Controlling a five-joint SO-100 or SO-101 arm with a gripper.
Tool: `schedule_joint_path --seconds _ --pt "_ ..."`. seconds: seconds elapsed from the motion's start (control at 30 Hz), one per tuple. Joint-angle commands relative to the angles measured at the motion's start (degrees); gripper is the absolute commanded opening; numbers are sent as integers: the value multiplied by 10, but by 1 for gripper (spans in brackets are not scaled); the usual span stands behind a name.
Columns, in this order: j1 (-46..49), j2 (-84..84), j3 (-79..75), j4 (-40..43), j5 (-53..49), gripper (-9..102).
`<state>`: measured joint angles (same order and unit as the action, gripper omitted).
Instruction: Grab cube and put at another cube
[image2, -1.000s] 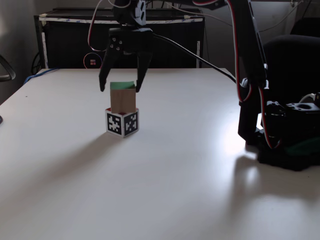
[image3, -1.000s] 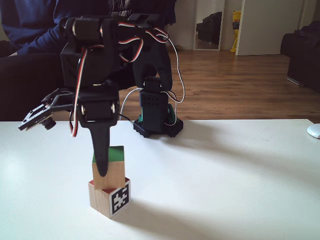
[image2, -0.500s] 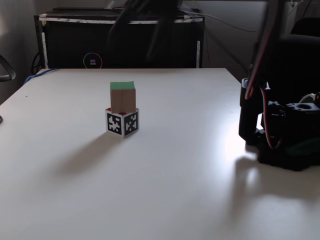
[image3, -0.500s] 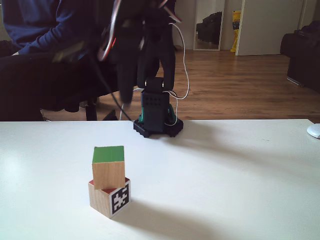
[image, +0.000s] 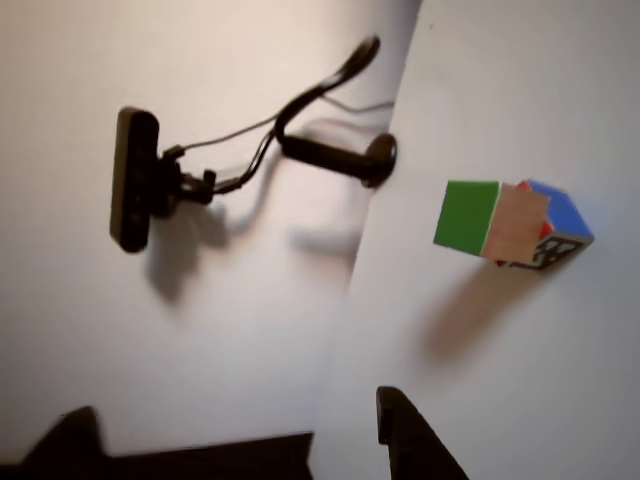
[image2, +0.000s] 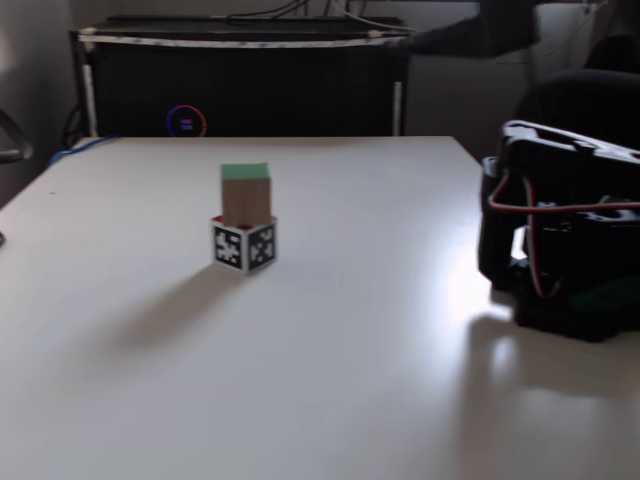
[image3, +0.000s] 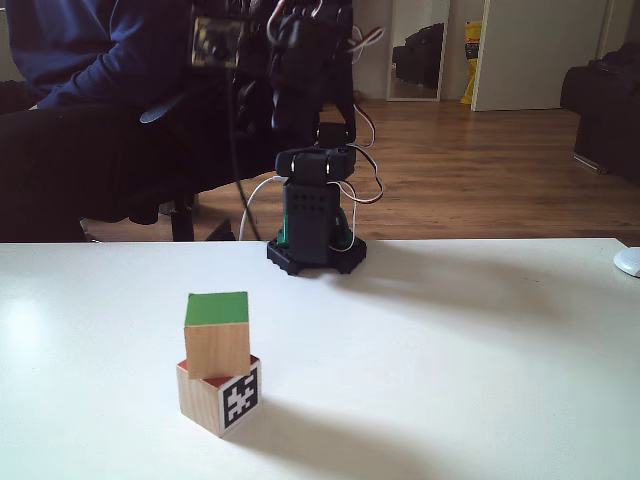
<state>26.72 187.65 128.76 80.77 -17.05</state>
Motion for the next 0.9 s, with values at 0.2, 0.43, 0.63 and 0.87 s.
schedule_joint_path --seconds 0.2,0.43,0.63,0.87 --pt "-73 7 158 -79 111 2" --pt "-108 7 329 -137 78 0" --pt "-118 8 425 -174 90 0" --pt "-156 8 433 -152 104 0"
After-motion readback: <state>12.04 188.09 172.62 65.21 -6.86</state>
